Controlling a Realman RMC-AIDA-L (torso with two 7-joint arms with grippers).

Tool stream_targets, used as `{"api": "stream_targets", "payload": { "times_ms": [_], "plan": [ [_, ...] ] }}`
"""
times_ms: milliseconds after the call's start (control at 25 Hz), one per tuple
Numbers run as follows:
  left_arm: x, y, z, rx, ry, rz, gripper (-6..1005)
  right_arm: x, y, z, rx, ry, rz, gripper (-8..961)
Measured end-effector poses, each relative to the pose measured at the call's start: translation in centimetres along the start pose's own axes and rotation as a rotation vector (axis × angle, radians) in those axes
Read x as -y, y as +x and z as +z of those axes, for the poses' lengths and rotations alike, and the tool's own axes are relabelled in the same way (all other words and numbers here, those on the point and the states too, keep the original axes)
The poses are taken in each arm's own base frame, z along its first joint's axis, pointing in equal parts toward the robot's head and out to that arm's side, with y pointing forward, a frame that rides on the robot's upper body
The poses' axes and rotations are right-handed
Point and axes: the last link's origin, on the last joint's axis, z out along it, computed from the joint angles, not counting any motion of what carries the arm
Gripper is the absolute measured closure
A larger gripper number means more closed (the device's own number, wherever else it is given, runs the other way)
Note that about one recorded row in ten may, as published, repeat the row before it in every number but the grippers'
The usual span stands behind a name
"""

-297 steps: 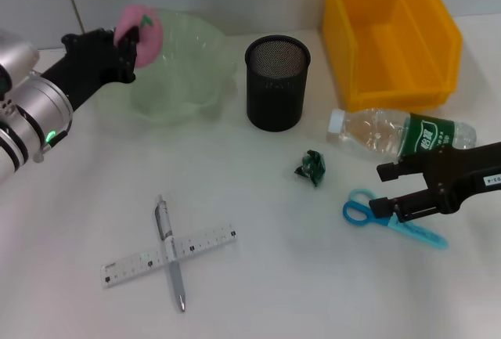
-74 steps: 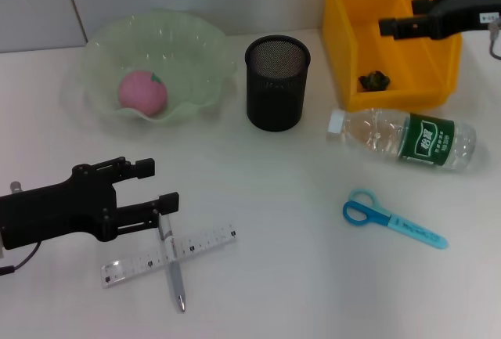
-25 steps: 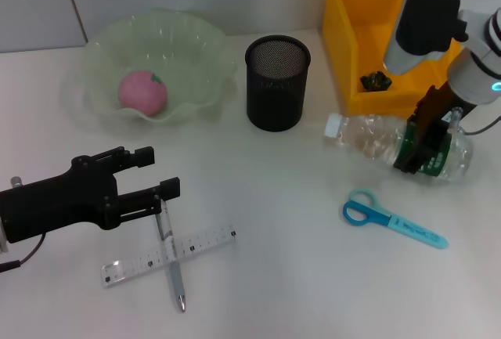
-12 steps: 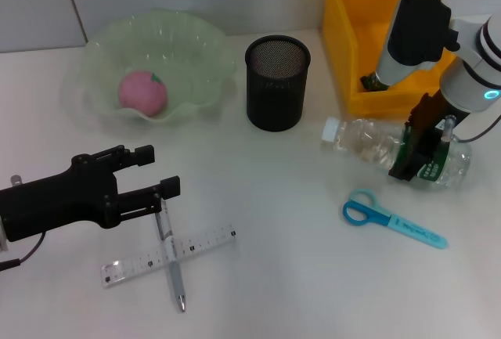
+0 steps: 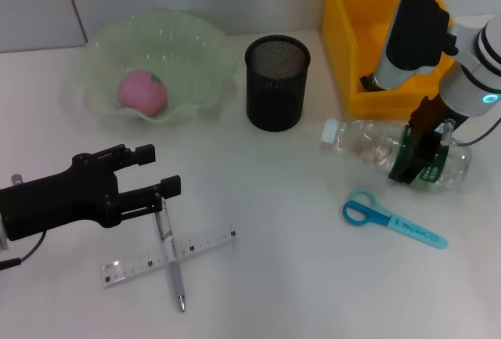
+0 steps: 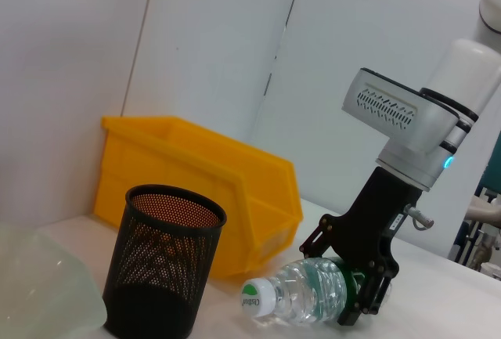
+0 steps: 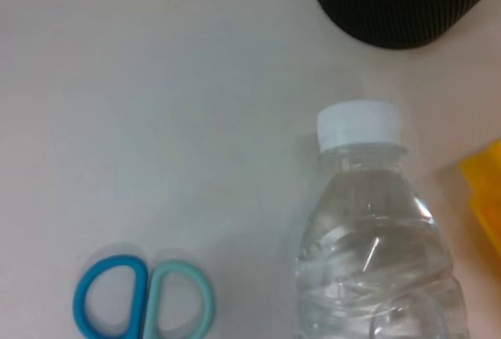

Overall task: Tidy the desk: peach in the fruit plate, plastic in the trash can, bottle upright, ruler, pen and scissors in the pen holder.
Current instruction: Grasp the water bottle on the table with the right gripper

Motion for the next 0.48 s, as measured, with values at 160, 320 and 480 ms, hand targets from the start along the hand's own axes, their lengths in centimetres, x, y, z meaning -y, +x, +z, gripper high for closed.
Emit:
{"api": "stream_targets", "payload": {
  "times_ms": [160, 320, 480],
  "plan": [
    [0.00, -0.01, 0.00, 0.000, 0.000, 0.000, 221, -0.13, -0.11, 0.11, 0.002, -0.001, -0.002, 141],
    [0.00, -0.03, -0.03, 0.000, 0.001, 0.000, 221, -0.03, -0.09, 0.25, 0.011, 0.016, 0.001, 143],
    [0.04, -0.02, -0.15, -0.003, 0.006, 0.000, 222, 0.04, -0.01, 0.30, 0.013, 0.024, -0.008, 149]
  ]
}}
